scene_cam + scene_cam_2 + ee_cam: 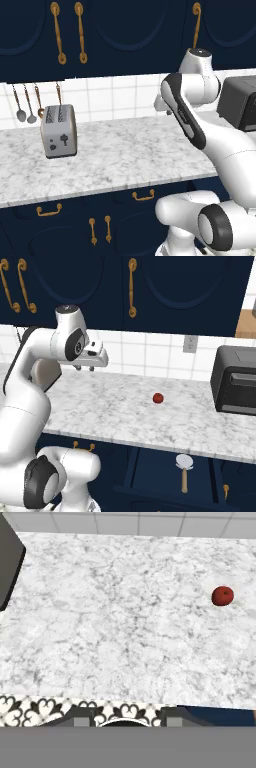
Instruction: Pick the pizza cutter from the drawer and place it on the counter.
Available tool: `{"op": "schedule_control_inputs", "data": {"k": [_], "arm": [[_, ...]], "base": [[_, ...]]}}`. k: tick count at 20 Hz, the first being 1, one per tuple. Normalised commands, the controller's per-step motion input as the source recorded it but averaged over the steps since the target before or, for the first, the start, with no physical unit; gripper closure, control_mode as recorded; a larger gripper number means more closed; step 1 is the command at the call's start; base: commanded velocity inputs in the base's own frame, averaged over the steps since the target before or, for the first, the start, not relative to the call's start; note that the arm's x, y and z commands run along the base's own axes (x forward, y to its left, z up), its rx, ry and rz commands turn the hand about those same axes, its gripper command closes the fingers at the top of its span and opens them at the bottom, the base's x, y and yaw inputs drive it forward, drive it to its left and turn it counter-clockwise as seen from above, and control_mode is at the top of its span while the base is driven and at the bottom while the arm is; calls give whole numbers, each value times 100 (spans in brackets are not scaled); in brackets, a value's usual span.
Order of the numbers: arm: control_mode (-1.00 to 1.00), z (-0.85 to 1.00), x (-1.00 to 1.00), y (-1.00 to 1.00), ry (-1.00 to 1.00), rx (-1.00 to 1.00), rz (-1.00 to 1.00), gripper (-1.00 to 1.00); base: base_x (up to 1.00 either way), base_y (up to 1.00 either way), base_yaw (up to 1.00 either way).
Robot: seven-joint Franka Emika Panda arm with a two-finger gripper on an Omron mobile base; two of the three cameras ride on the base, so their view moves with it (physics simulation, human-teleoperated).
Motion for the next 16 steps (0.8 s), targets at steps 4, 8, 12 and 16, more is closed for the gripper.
{"op": "schedule_control_inputs", "data": {"k": [4,8,12,16], "arm": [[-100,-1,-42,-22,-8,2,-2,-100],[-100,-5,-85,-91,0,6,-24,-100],[-100,-2,-71,-100,2,12,-42,-100],[-100,-13,-69,-100,8,9,-45,-100]], "base": [[0,0,0],[0,0,0],[0,0,0],[0,0,0]]}}
